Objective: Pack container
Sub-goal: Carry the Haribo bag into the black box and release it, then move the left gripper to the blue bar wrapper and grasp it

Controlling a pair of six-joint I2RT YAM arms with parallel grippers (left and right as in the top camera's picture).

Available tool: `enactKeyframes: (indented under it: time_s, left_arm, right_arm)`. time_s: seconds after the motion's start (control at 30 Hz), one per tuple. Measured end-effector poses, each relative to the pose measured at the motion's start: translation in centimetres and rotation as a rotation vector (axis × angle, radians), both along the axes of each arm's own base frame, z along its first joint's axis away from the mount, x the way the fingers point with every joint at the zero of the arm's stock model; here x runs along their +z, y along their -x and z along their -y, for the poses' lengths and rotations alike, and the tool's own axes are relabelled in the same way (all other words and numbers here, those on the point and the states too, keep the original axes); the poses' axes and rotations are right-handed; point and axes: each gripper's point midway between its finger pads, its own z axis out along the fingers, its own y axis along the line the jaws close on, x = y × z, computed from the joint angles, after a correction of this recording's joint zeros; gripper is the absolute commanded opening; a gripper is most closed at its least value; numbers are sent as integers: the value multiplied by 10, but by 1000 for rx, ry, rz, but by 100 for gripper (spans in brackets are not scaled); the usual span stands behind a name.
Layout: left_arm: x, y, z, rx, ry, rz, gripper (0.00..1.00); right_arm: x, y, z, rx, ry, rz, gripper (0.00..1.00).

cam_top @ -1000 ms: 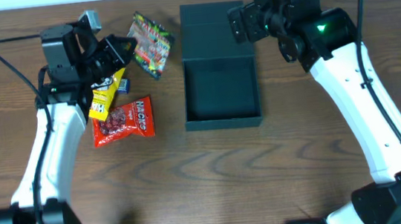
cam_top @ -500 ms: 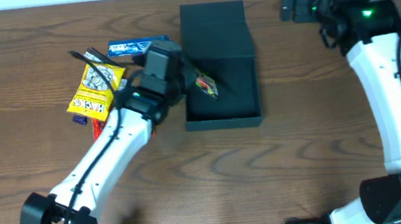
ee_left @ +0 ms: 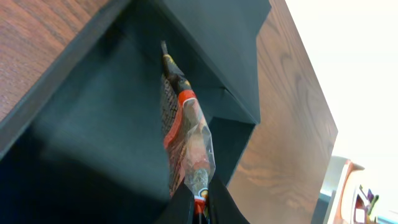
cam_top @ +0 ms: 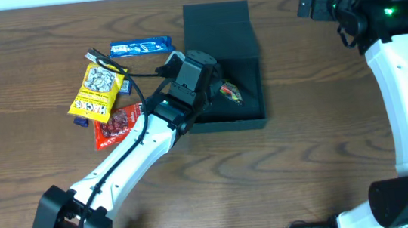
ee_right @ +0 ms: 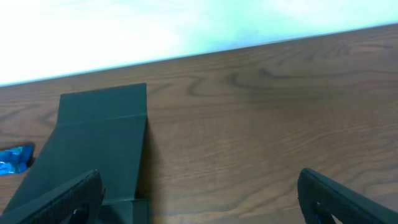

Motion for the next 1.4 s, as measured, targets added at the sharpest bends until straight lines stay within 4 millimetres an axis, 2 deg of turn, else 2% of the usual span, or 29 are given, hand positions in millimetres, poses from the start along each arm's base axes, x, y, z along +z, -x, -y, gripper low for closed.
enactKeyframes:
  time_s: [0.1,0.13,0.2,0.43,0.53,0.57,0.63,0.67,0.73,0.77,0.8,0.9,1.0,1.17,1.23,1.3,1.4]
  left_arm:
    - [0,1,1,-11,-4,2,6]
    - [0,0,1,-11,-4,2,16]
    - [0,0,0,-12,-6,6,95]
    - [8,-6,3,-119,-2,52,95]
    - [15,-10,-3,-194,-39,108,95]
    - [21,-12,-6,-214,-59,138,95]
    - [34,-13,-13,-240,-98,197,96]
    - [43,-15,-18,-244,-122,232,96]
    - [58,-17,-30,-239,-180,294,100]
    - [65,-19,-37,-227,-210,322,95]
    - [71,-23,-46,-210,-243,347,94]
    - [80,-45,-81,-167,-395,429,97]
    - [70,-70,-105,-126,-475,446,96]
    - [9,-102,-153,-147,-639,293,97]
    - [-1,-115,-167,-198,-710,238,97]
    - [6,-133,-178,-261,-784,219,96]
    - [34,-166,-185,-338,-875,246,95]
  right_arm:
    - [0,0,-1,7,-5,0,99]
    - [0,0,-2,11,-10,-1,99]
    - [0,0,-4,17,-14,-1,99]
    - [-1,0,-5,20,-17,-2,99]
    - [-3,2,-4,20,-17,-16,99]
    - [-5,4,-4,20,-17,-26,98]
    - [-8,7,-5,27,-14,-44,86]
    - [-10,9,-6,35,-18,-53,85]
    - [-11,10,-12,68,-34,-63,89]
    - [-12,11,-17,95,-45,-68,95]
    - [-13,12,-21,118,-55,-73,98]
    - [-14,13,-34,186,-78,-78,99]
    - [-15,14,-41,216,-87,-81,99]
    - [-16,15,-45,232,-98,-88,99]
    - [-17,15,-45,235,-99,-92,99]
    - [-18,15,-46,236,-101,-94,99]
    - [-18,16,-46,239,-103,-95,99]
